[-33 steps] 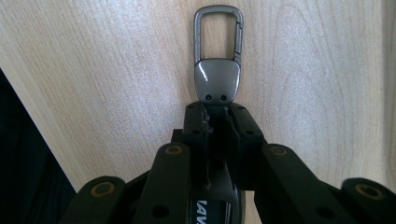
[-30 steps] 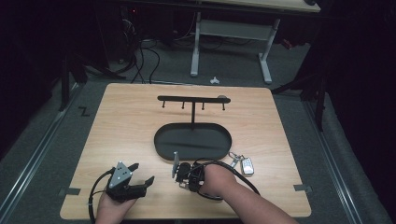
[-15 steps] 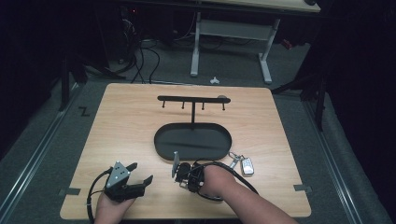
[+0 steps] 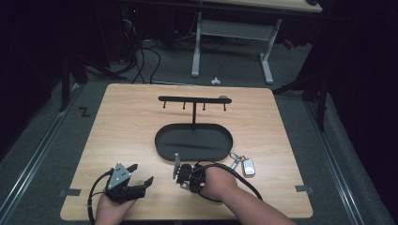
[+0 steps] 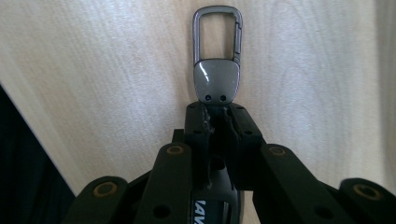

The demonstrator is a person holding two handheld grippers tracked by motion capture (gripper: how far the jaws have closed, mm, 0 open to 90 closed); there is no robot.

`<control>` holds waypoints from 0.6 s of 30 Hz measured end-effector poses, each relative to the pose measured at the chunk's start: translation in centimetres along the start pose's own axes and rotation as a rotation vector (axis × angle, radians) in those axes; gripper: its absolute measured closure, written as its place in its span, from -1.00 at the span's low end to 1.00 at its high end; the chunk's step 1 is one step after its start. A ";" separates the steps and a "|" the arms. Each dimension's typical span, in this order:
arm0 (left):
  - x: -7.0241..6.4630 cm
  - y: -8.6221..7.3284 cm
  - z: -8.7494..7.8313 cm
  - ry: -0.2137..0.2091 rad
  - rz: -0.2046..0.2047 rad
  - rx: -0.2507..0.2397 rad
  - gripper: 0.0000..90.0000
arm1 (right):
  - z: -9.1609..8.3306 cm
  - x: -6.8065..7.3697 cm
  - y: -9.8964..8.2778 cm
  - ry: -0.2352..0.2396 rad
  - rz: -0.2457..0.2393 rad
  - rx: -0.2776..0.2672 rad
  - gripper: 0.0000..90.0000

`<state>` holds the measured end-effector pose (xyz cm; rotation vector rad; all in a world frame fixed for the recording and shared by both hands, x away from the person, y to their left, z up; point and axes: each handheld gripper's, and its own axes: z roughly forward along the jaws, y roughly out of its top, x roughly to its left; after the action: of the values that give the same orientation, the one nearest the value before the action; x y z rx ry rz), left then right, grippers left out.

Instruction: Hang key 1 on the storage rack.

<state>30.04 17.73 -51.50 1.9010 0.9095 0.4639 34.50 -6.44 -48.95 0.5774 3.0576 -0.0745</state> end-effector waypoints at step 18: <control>0.0 0.3 0.7 -0.028 0.000 -0.016 -0.50 | -5.4 -2.7 -4.5 0.001 0.160 -0.200 0.79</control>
<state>30.59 17.24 -51.55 1.8885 0.8851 0.4420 35.30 -11.31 -43.24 0.8025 2.9575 0.2328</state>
